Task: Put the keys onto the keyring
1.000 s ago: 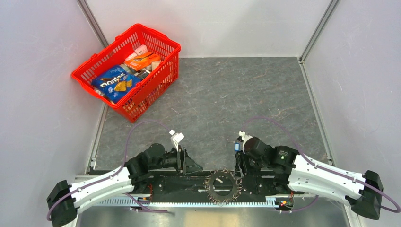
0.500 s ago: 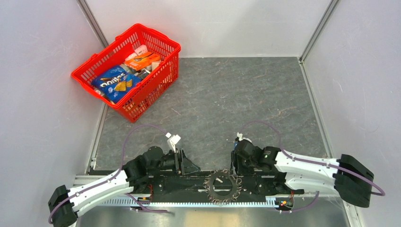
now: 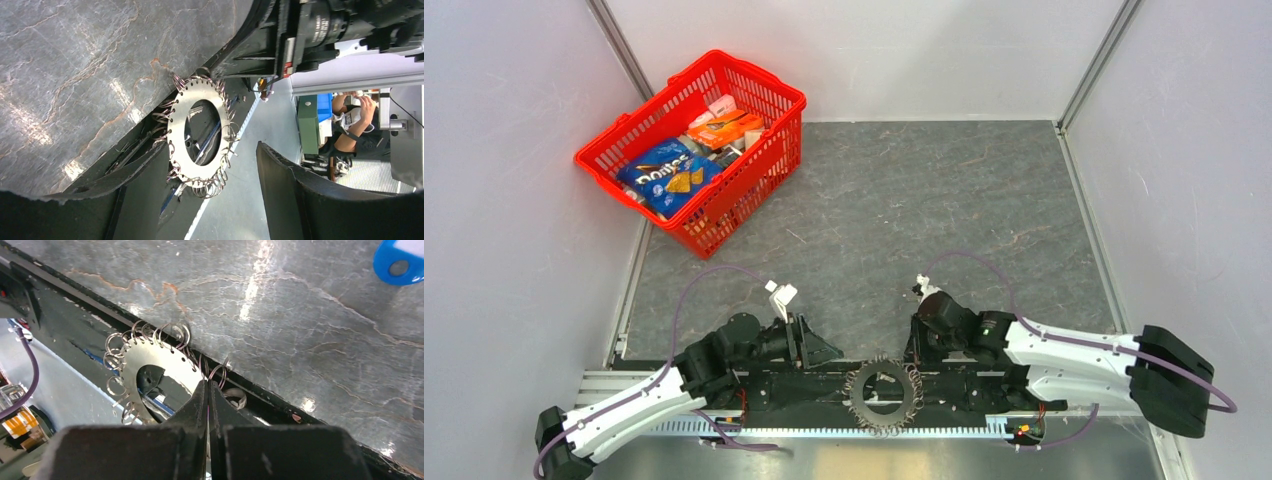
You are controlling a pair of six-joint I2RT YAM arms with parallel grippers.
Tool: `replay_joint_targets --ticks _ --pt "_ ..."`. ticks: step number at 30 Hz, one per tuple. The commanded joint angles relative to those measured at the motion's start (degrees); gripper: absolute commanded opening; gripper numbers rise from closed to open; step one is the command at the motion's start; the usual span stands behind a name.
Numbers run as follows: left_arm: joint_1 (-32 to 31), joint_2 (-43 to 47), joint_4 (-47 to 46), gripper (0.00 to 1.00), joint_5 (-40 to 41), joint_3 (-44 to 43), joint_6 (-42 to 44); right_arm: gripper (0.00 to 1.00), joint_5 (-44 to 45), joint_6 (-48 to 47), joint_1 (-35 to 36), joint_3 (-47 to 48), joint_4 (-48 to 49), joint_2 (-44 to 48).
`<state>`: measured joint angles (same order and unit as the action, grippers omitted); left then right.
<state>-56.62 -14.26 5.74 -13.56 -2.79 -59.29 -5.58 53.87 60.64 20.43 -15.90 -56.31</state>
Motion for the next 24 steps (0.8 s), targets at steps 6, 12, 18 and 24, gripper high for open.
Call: replay_joint_targets --ticks 6,12,18,24 --pt "0.02 -1.25 0.07 0.70 0.86 -2.37 0.58 0.00 8.06 -8.54 0.09 13.01 -7.06 7.21" --pt "0.02 1.90 1.25 0.70 1.10 -3.76 0.58 0.00 11.81 -14.47 -0.17 20.84 -8.07 -1.49" --pt "0.02 6.67 5.93 0.71 2.00 -4.30 0.89 0.52 7.34 -10.20 -0.17 16.20 -11.66 -3.19" --pt "0.07 6.68 4.15 0.71 1.93 -2.34 0.14 0.63 0.87 -3.53 -0.17 7.64 -13.16 5.57"
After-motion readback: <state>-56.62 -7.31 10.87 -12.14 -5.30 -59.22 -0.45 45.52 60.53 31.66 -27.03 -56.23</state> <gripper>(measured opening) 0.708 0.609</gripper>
